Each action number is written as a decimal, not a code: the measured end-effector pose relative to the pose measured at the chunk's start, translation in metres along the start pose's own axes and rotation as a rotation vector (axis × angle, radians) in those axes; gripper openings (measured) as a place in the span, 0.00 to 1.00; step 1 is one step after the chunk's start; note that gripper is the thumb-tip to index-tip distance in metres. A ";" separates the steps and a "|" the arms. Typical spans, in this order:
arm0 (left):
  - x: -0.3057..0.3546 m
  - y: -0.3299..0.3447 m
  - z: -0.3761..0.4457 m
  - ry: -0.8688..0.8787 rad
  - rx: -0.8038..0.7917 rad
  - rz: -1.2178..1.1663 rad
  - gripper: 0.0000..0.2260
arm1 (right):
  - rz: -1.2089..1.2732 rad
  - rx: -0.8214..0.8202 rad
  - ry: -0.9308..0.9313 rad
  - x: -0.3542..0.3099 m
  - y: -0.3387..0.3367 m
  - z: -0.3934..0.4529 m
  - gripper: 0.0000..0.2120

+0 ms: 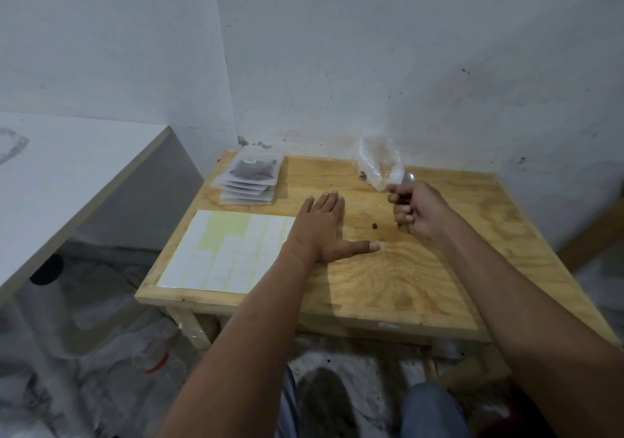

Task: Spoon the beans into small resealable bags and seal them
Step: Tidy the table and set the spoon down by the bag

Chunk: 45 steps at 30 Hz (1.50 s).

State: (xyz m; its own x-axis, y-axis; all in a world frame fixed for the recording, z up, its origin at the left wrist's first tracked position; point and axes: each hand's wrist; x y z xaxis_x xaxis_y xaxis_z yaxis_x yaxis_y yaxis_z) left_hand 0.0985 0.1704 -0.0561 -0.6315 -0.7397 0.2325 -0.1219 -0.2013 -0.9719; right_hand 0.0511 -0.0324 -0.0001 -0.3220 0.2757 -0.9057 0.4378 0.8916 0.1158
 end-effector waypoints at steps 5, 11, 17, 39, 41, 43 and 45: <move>0.000 0.000 0.000 0.007 -0.004 0.014 0.61 | -0.874 0.176 -0.392 0.015 0.002 -0.016 0.09; 0.002 -0.001 0.000 -0.005 -0.007 0.006 0.61 | -1.163 0.147 -0.532 0.030 0.002 -0.021 0.04; 0.001 0.000 0.000 -0.002 0.003 0.006 0.60 | -1.245 0.111 -0.620 0.041 0.003 -0.018 0.06; 0.000 -0.001 0.000 -0.004 -0.008 0.002 0.60 | 0.158 0.217 -0.087 0.003 -0.025 -0.015 0.14; 0.000 0.000 0.000 -0.004 -0.004 0.000 0.60 | -0.412 0.346 -0.292 0.010 -0.031 -0.018 0.18; 0.000 0.000 0.000 -0.005 -0.006 -0.001 0.60 | -0.808 0.363 -0.499 0.021 -0.035 -0.020 0.22; 0.001 -0.001 0.000 -0.007 -0.006 0.002 0.60 | -0.988 0.326 -0.528 0.028 -0.037 -0.020 0.13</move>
State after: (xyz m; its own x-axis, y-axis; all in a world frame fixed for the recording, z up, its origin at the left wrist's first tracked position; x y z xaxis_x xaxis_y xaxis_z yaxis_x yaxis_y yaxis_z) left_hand 0.0983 0.1698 -0.0552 -0.6261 -0.7448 0.2309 -0.1256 -0.1960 -0.9725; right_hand 0.0094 -0.0506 -0.0215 -0.2875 -0.7394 -0.6089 0.4113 0.4788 -0.7756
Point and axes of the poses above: each hand's wrist, its own z-axis towards the middle knuckle, its own y-axis out of the palm, x = y × z, and after that the axes turned 1 degree about -z, right-handed
